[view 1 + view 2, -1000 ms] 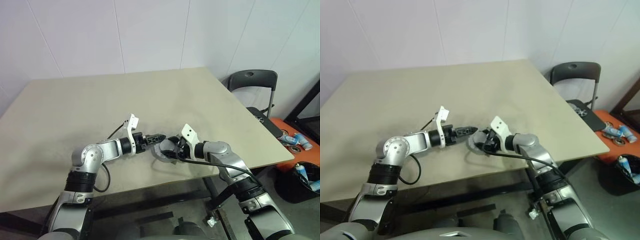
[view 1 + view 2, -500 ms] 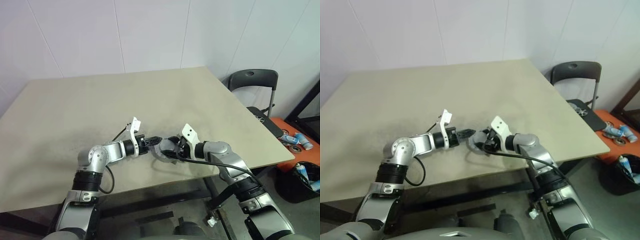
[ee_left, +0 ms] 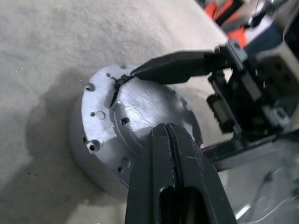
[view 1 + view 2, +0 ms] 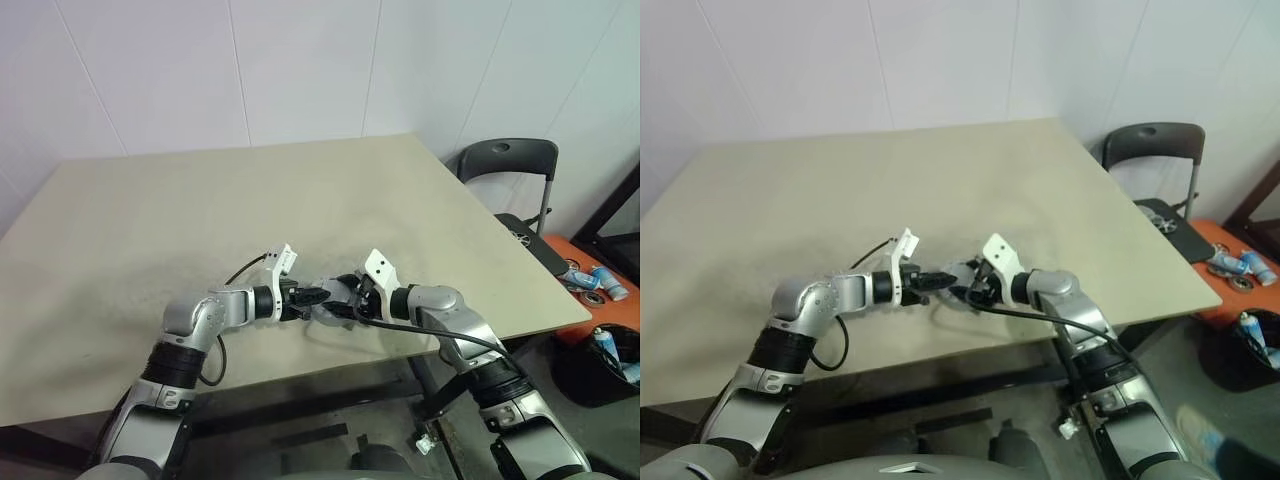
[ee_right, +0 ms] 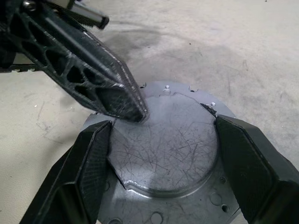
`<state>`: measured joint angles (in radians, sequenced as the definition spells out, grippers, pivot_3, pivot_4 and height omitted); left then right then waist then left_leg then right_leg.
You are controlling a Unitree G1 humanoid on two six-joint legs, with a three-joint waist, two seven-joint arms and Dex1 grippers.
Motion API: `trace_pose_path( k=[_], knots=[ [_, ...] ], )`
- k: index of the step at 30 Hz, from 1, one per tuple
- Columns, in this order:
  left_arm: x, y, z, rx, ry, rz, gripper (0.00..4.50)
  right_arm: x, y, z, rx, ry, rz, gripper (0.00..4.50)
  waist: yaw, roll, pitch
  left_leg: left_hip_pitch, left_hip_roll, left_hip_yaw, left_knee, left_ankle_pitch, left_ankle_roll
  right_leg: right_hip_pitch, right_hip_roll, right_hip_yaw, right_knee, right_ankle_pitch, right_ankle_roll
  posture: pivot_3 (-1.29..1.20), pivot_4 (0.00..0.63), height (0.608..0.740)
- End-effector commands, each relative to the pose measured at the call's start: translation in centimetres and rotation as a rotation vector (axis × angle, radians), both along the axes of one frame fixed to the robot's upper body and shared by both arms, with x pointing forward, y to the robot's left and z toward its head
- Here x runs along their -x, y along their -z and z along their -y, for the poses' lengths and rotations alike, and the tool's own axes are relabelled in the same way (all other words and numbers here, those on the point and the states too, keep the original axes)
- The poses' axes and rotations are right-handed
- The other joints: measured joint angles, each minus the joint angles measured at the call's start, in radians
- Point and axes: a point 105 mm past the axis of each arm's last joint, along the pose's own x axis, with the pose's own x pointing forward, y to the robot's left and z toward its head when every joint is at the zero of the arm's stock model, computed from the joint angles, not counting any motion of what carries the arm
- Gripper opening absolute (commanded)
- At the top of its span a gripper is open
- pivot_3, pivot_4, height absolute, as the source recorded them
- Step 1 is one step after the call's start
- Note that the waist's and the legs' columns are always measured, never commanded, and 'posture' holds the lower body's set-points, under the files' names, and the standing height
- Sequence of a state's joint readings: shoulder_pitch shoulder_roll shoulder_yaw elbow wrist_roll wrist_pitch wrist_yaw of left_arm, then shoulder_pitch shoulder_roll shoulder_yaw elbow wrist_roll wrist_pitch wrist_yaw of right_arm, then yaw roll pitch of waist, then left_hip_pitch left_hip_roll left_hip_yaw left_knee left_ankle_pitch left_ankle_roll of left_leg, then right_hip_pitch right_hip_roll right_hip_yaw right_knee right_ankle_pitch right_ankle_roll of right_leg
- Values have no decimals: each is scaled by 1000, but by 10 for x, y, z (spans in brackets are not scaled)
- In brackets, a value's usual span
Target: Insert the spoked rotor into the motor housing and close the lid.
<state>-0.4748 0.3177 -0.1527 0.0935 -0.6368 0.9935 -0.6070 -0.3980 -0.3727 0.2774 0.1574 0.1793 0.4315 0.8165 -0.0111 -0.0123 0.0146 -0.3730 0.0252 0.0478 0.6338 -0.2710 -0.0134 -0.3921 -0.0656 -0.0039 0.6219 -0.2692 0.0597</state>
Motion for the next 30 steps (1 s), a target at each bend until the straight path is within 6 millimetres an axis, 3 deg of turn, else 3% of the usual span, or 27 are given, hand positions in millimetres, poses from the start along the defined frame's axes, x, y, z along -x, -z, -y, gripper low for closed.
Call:
trace_pose_path(
  k=[1, 7, 8, 10, 15, 23, 27, 30],
  knots=[
    [8, 25, -4, -78, 4, -65, 9, 13, 50, 33, 159, 111, -180, 3158, 1, 3, -4, 0, 0, 0, -2, 0, 0, 0, 0, 0, -2, 0, 0, 0, 0, 740],
    [5, 24, -3, -69, -10, -61, 9, 10, 41, 33, 117, 118, -164, 3158, 5, 5, -4, 0, 0, 0, -2, 0, 0, 1, -1, -1, -3, 0, 0, 0, 0, 740],
    [5, 24, -3, -70, -11, -60, 0, 11, 37, 31, 102, 111, -160, 3881, 5, 5, -4, 0, 0, 0, -2, 0, 0, 1, -1, -1, -4, 0, 0, 0, 0, 740],
    [5, 25, -3, -65, -20, -65, 0, 13, 35, 27, 98, 89, -180, 4461, 4, 5, -4, -1, 0, 0, -2, 0, 0, 1, -1, -1, -5, 0, 0, 0, 0, 740],
    [8, 30, -7, -60, -44, -82, 0, 13, 25, 26, 70, 82, -207, 4486, 5, 5, -4, -1, 0, 0, -3, 0, 0, 1, -1, -2, -5, 0, 0, 0, 0, 740],
    [7, 31, -14, -63, -67, -86, 0, -3, -26, 34, -61, 113, -110, 4486, 3, 5, -2, -2, 0, 0, -4, 0, 0, -1, -1, -2, -7, 0, 0, 0, 0, 740],
    [8, 30, -14, -64, -65, -84, 0, -20, -73, 59, -205, 183, -60, 4486, 2, 8, 1, -7, 0, 0, -4, 0, 0, -5, -1, -2, -7, 0, 0, 0, 0, 740],
    [7, 31, -13, -66, -68, -82, 0, -21, -84, 77, -273, 219, -150, 4486, 7, 9, 1, -17, -1, 1, -2, 1, 2, -13, -1, -2, -3, 1, 0, 0, 0, 740]
  ],
)
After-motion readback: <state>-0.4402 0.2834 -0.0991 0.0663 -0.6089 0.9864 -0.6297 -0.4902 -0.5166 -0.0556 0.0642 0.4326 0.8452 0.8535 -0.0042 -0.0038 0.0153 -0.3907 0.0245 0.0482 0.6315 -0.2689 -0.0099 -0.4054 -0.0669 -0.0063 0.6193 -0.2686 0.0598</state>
